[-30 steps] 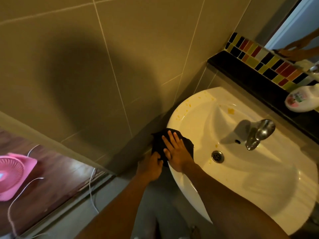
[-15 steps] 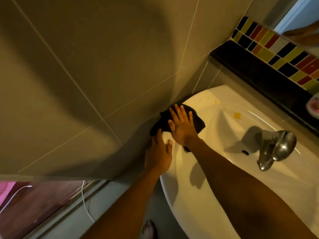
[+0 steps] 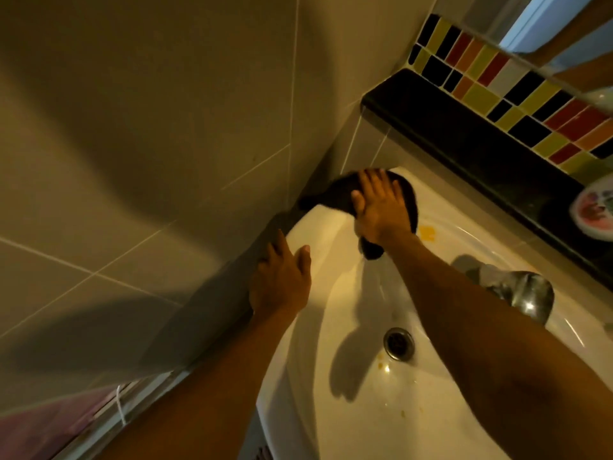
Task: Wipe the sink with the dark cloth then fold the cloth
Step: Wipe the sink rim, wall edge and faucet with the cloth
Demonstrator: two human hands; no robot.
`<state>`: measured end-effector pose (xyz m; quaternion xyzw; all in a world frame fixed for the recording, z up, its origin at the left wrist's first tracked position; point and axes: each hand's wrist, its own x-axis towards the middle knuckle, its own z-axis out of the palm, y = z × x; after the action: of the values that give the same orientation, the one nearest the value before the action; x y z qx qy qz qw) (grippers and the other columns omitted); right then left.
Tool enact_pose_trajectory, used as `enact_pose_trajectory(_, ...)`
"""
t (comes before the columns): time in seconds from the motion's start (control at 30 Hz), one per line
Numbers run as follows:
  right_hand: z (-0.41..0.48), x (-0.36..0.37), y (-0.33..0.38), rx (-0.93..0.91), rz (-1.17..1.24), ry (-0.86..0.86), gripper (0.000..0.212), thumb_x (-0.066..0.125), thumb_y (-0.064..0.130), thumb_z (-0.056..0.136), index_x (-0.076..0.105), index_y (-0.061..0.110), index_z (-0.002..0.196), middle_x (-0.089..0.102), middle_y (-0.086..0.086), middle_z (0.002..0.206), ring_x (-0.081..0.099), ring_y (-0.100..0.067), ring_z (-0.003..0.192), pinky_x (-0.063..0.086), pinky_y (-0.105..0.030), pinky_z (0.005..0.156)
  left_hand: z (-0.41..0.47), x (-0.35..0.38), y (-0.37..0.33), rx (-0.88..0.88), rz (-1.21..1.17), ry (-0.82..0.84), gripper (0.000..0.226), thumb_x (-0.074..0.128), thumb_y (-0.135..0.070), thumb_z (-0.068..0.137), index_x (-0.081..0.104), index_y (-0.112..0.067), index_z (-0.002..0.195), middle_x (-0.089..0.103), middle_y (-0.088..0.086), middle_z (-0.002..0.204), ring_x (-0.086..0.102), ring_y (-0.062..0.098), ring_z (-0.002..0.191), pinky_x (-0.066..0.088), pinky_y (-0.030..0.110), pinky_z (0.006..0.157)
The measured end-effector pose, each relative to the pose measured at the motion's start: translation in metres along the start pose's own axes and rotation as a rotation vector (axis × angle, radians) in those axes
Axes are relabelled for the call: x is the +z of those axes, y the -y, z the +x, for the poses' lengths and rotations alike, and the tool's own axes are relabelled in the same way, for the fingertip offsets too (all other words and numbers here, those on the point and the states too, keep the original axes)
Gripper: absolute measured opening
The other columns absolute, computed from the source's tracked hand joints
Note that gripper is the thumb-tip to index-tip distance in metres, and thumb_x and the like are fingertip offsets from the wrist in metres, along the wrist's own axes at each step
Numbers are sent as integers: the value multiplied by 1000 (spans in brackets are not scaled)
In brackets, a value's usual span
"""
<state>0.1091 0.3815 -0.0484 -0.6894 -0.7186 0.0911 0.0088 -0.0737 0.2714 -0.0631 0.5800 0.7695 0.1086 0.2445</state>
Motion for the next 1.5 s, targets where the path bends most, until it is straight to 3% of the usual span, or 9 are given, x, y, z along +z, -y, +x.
enact_pose_trajectory(0.17, -13, -11, -59, 155, -71, 110, 55, 10, 39, 102, -7, 22, 151, -10, 0, 162, -11, -18, 148, -7, -37, 119, -3, -1, -2, 6, 13, -33, 66, 26, -56, 95, 23, -16, 146, 44, 18, 142, 51, 37, 120, 47, 46, 91)
enact_pose_trajectory(0.43, -83, 2, -56, 407, -77, 111, 61, 15, 37, 101, -15, 15, 149, -20, -8, 159, -17, -26, 147, -7, -41, 118, -2, -2, -6, -26, 5, -42, 63, 29, -56, 94, 34, -11, 138, 49, 21, 135, 55, 40, 113, 48, 49, 88)
enact_pose_trajectory(0.8, -100, 19, -23, 563, -97, 47, 68, 9, 50, 98, -10, 12, 150, -7, -18, 160, -7, -35, 148, 1, -47, 118, -4, -2, -5, -40, 22, -44, 62, 28, -56, 94, 35, -13, 137, 50, 21, 132, 55, 41, 111, 48, 53, 86)
enact_pose_trajectory(1.0, -111, 30, -46, 379, -164, 6, 59, 18, 38, 102, -10, 20, 151, -10, -7, 162, -10, -28, 148, 0, -45, 121, 0, 0, -7, -7, 34, -68, 61, 31, -53, 95, 36, -9, 136, 53, 24, 127, 57, 43, 107, 48, 52, 85)
enact_pose_trajectory(1.17, -111, 26, -31, 518, 110, -141, 54, 26, 24, 102, 8, 19, 153, 3, -3, 163, -5, -25, 149, 0, -42, 121, -4, -1, -8, 8, 54, -74, 62, 30, -53, 95, 36, -8, 137, 51, 24, 131, 56, 44, 109, 46, 53, 88)
enact_pose_trajectory(1.27, -111, 11, -28, 673, 448, -334, 45, 35, 19, 101, 33, 11, 145, 34, -11, 153, 28, -31, 143, 26, -42, 117, -3, -2, -8, 2, 60, -68, 64, 28, -55, 95, 35, -9, 138, 52, 24, 130, 57, 43, 107, 47, 53, 87)
enact_pose_trajectory(1.33, -103, -10, -24, 890, 785, -513, 37, 33, 23, 102, 47, 6, 132, 56, -11, 128, 52, -26, 122, 41, -31, 98, -3, -2, -9, 0, 70, -66, 63, 28, -54, 95, 35, -9, 139, 51, 23, 131, 56, 43, 107, 46, 52, 87)
enact_pose_trajectory(1.43, -82, -32, -35, 1122, 1316, -626, 39, 28, 23, 102, 46, 6, 133, 53, -15, 133, 53, -30, 121, 43, -35, 100, -3, 0, -7, -6, 72, -65, 63, 29, -54, 95, 34, -9, 138, 51, 24, 132, 56, 45, 108, 46, 54, 88)
enact_pose_trajectory(1.5, -72, -40, -45, 1169, 1467, -697, 44, 26, 24, 101, 37, 8, 141, 45, -15, 142, 47, -32, 128, 42, -40, 104, -2, 2, -5, -10, 55, -68, 62, 29, -54, 94, 35, -9, 136, 52, 25, 130, 56, 45, 107, 46, 54, 88)
